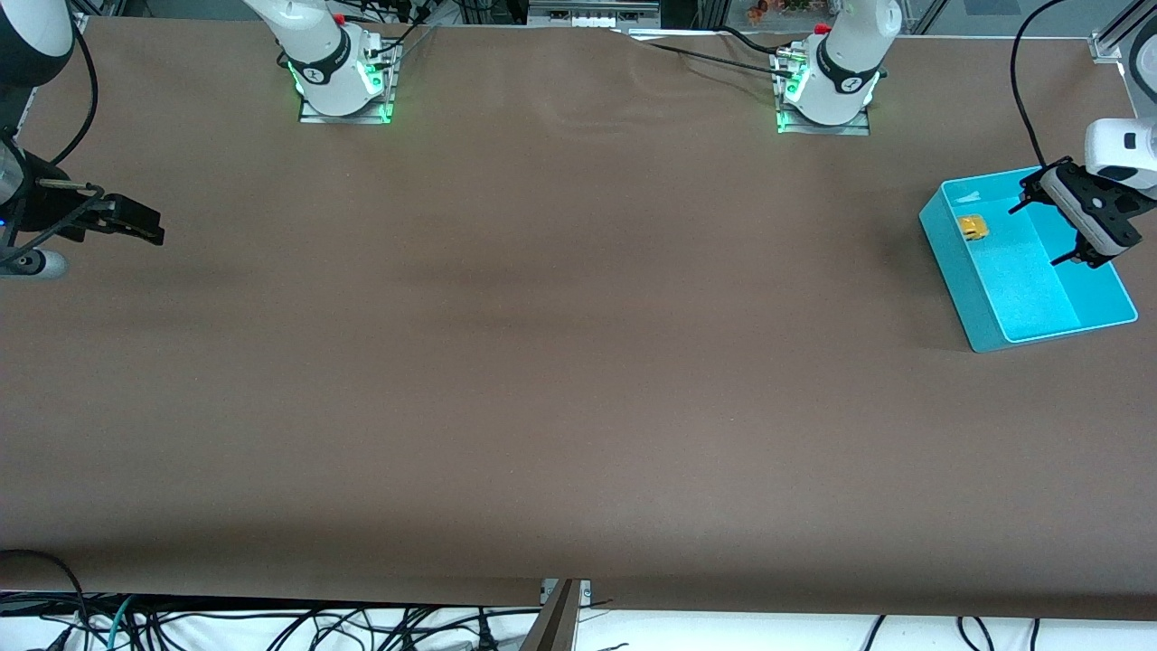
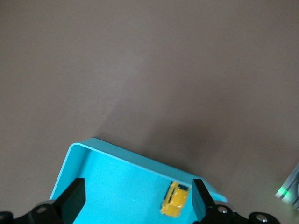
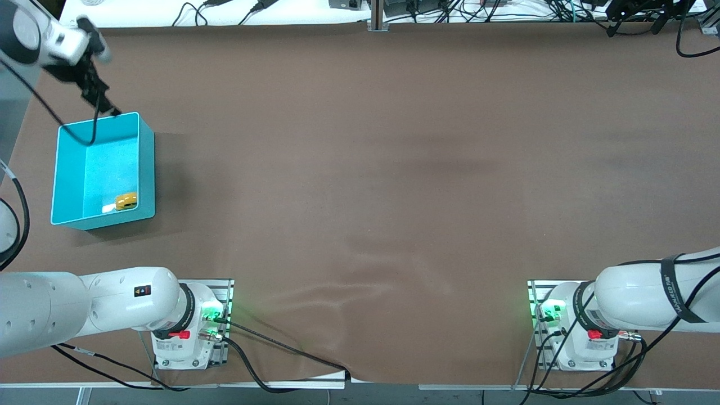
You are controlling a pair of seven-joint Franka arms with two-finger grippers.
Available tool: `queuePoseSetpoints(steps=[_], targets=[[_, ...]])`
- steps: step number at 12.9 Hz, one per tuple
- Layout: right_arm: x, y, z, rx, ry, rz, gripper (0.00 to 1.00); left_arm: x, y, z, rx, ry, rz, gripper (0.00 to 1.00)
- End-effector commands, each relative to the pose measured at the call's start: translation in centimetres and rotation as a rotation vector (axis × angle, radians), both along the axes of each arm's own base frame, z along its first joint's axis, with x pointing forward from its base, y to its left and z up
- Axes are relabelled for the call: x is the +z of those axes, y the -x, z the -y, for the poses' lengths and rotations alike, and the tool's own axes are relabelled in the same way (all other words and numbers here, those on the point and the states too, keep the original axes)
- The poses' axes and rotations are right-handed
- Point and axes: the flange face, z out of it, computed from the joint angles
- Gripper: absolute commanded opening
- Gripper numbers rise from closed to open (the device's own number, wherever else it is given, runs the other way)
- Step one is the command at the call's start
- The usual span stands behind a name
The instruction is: Wind and store yellow beetle car
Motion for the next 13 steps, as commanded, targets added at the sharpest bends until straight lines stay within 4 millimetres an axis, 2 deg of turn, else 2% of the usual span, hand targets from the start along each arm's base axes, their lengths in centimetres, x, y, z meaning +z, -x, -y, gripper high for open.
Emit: queuePoseSetpoints(steps=[1,5,8,10,13], targets=[[0.4,-0.1,0.1,-0.017,-0.016,0.007,1.0,6.4,-1.3,4.6,0.191,-0.015,0.009,1.0],[0.4,-0.1,0.2,-0.014,-0.016,0.007,1.0,13.2,-1.0,9.2,0.584,-0.106,-0.03,1.0],[0.4,-0.1,0.2,-0.012,-0.017,0.007,1.0,13.4,-0.6,10.0,0.786,-0.118,-0.06,1.0],[0.3,-0.2,0.2,-0.011,-0.017,0.007,1.0,13.5,-0.3,10.6,0.818,-0.124,-0.072,1.0],[0.3,-0.2,0.2,-0.011,-0.017,0.007,1.0,13.6,0.2,10.0,0.852,-0.099,-0.103,1.0]])
